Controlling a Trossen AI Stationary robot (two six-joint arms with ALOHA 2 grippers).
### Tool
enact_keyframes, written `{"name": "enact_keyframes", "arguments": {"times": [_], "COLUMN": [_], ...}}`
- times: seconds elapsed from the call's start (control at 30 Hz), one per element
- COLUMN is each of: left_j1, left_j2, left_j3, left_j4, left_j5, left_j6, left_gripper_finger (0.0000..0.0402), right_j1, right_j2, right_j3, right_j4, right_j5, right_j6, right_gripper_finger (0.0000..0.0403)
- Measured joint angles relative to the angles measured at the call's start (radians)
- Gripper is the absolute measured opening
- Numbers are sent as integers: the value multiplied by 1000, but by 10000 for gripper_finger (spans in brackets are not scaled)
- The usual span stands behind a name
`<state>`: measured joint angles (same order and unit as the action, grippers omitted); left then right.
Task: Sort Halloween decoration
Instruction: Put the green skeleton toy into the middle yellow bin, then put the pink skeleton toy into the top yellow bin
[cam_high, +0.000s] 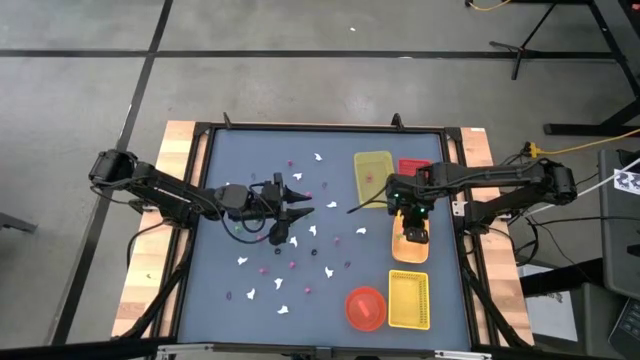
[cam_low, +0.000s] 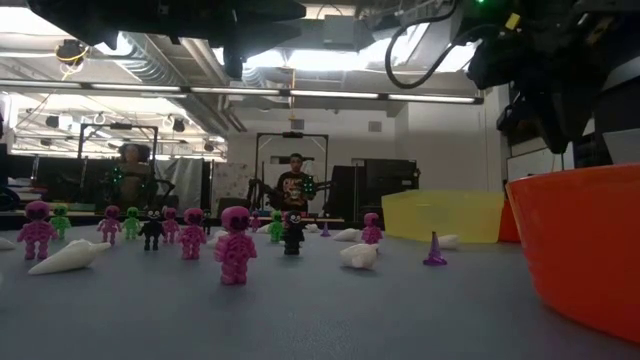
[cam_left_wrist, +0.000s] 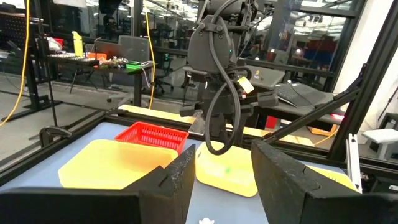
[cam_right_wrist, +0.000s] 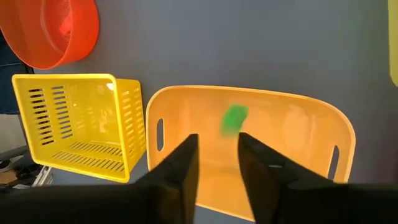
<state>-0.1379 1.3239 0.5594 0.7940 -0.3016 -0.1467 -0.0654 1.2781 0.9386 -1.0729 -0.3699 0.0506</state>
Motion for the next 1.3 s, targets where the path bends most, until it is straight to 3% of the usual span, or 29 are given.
{"name": "enact_keyframes", "arguments": {"times": [0.17,0.33,0.6,0.9,1.17,1.3], "left_j1": [0,0,0,23,110,156], "left_j2": [0,0,0,-1,-1,-1], "left_j3": [0,0,0,0,0,0], "left_j4": [0,0,0,-12,-150,-193], "left_j5": [0,0,-3,-90,-86,-37], "left_j6": [0,0,0,0,-3,-14], "left_gripper_finger": [142,142,142,142,142,142], "right_j1": [0,0,0,0,0,0], "right_j2": [0,0,0,0,1,1], "right_j3": [0,0,0,0,0,18], "right_j4": [0,0,1,8,9,7], "right_j5": [65,86,87,86,86,86], "right_j6": [-1,-1,-1,-1,0,0], "right_gripper_finger": [180,201,199,198,198,198]}}
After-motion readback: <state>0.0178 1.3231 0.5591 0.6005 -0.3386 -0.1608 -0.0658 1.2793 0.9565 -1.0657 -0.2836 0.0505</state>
